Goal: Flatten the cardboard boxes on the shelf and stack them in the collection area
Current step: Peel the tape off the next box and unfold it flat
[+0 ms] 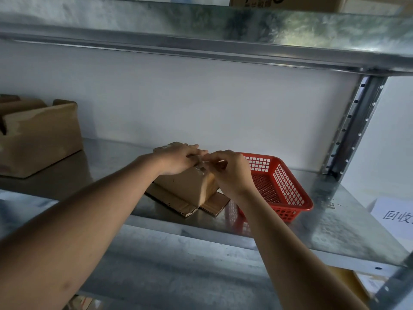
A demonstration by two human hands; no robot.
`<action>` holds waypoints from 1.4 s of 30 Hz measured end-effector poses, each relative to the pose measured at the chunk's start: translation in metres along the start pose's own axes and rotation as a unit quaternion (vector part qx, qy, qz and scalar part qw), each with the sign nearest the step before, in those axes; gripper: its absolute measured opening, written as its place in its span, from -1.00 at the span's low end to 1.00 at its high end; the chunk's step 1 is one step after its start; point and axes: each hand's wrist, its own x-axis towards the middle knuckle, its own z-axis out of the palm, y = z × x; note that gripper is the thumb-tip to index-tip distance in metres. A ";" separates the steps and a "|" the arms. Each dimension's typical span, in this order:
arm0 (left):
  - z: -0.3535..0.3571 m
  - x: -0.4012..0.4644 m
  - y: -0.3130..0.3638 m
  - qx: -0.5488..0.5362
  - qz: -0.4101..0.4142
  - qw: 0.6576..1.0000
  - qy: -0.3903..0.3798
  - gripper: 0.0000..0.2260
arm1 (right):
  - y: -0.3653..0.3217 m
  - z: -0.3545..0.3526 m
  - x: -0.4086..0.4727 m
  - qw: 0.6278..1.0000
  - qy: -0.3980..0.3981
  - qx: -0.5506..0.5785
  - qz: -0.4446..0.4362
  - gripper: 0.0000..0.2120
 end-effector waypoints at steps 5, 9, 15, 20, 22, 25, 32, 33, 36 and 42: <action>0.002 0.005 -0.005 0.024 0.007 1.000 0.013 -0.63 | -0.003 -0.002 -0.003 0.975 -0.017 0.206 0.088 -0.86; 0.005 0.005 -0.006 0.006 0.015 1.000 0.016 -0.64 | -0.002 -0.003 -0.006 0.972 0.006 0.208 0.111 -0.97; 0.004 0.002 -0.003 -0.027 0.017 0.999 -0.003 -0.65 | -0.005 0.001 -0.004 0.999 0.012 -0.025 0.021 -0.86; 0.004 0.001 -0.002 -0.005 -0.002 1.000 0.004 -0.62 | -0.011 -0.002 -0.005 0.999 -0.017 -0.041 -0.016 -0.87; 0.004 0.002 -0.002 -0.007 0.004 1.000 -0.003 -0.61 | -0.012 -0.002 -0.005 0.997 -0.010 -0.061 -0.054 -0.91; 0.004 0.003 -0.003 -0.014 0.008 1.000 -0.004 -0.59 | -0.012 0.000 -0.009 0.985 -0.007 -0.101 -0.138 -0.87; 0.006 0.004 -0.004 0.013 0.012 1.000 0.009 -0.59 | -0.010 0.003 -0.012 0.983 0.011 -0.124 -0.134 -0.88; 0.006 0.005 -0.004 0.014 0.013 1.000 0.008 -0.59 | -0.011 0.004 -0.012 0.981 0.017 -0.139 -0.136 -0.87; 0.007 0.005 -0.006 -0.001 0.018 1.000 0.006 -0.59 | -0.012 0.004 -0.011 0.974 0.027 -0.175 -0.144 -0.91; 0.008 0.005 -0.005 -0.010 0.011 1.000 0.008 -0.57 | -0.017 -0.003 -0.009 0.979 -0.032 -0.173 -0.102 -0.81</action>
